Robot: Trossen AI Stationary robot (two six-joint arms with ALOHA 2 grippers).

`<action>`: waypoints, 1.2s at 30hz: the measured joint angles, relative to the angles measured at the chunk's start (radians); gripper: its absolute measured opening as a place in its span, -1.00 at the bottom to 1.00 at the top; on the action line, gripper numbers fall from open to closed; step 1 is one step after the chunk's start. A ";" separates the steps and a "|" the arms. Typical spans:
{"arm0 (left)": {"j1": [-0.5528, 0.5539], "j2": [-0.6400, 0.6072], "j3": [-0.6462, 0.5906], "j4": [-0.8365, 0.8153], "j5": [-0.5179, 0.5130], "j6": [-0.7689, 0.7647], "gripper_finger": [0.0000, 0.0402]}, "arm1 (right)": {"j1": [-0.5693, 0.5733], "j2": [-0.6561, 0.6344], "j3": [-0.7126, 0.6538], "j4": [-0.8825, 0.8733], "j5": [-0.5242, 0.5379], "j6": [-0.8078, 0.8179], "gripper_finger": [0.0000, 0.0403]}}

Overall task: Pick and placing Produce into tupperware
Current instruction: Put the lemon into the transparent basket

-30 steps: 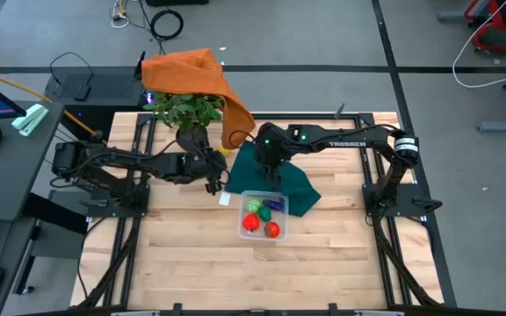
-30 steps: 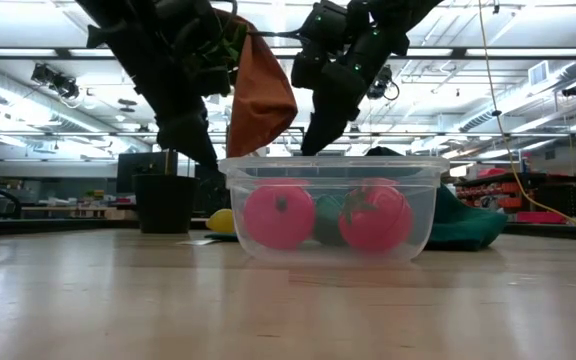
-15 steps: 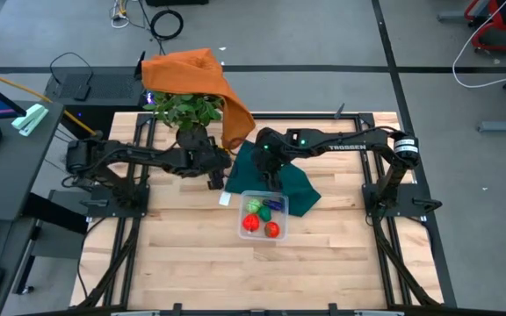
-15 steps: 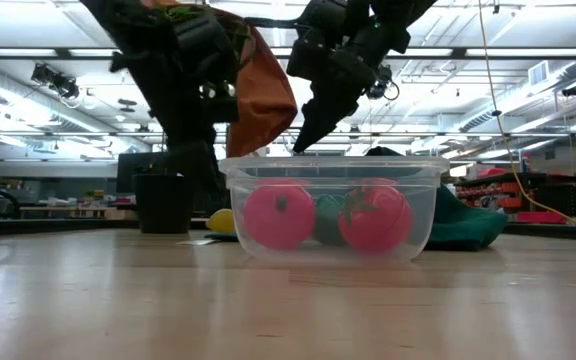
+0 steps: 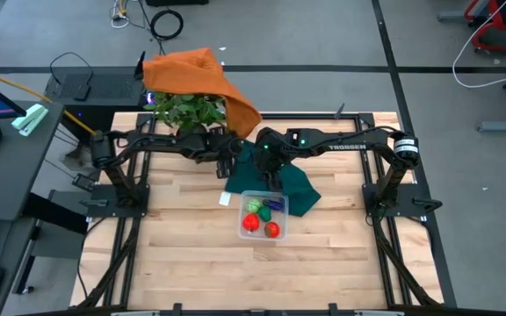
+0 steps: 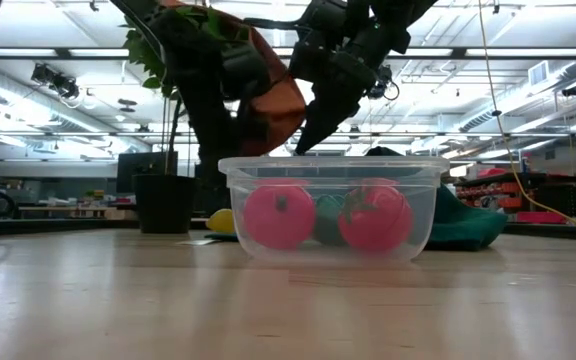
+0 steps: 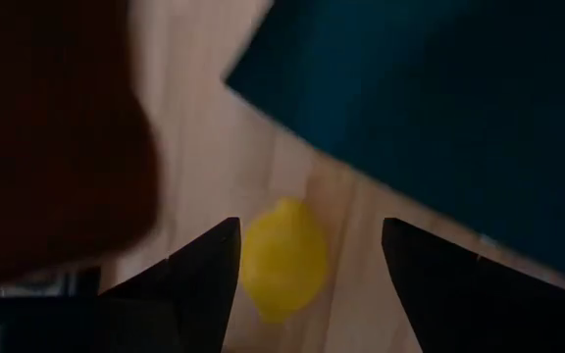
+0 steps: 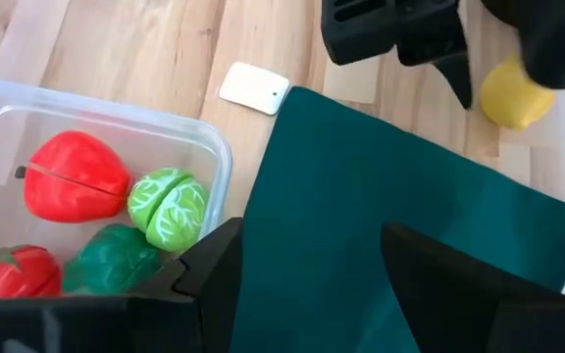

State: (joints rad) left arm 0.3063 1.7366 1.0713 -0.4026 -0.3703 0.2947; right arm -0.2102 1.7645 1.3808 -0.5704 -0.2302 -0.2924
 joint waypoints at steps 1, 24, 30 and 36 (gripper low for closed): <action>0.005 0.011 0.003 -0.024 0.000 -0.010 0.28 | 0.000 0.000 0.000 0.001 0.000 0.000 0.01; 0.055 0.038 0.012 -0.066 0.039 -0.080 0.28 | 0.000 0.000 0.000 0.003 -0.001 0.001 0.01; 0.080 0.038 0.012 -0.066 0.095 -0.082 0.28 | 0.000 0.000 0.000 0.003 -0.001 0.002 0.01; 0.086 0.038 0.012 -0.055 0.095 -0.076 0.28 | 0.000 0.000 0.000 0.003 -0.002 0.002 0.01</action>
State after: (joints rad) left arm 0.3920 1.7744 1.0828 -0.4579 -0.2749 0.2186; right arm -0.2100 1.7645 1.3808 -0.5678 -0.2321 -0.2904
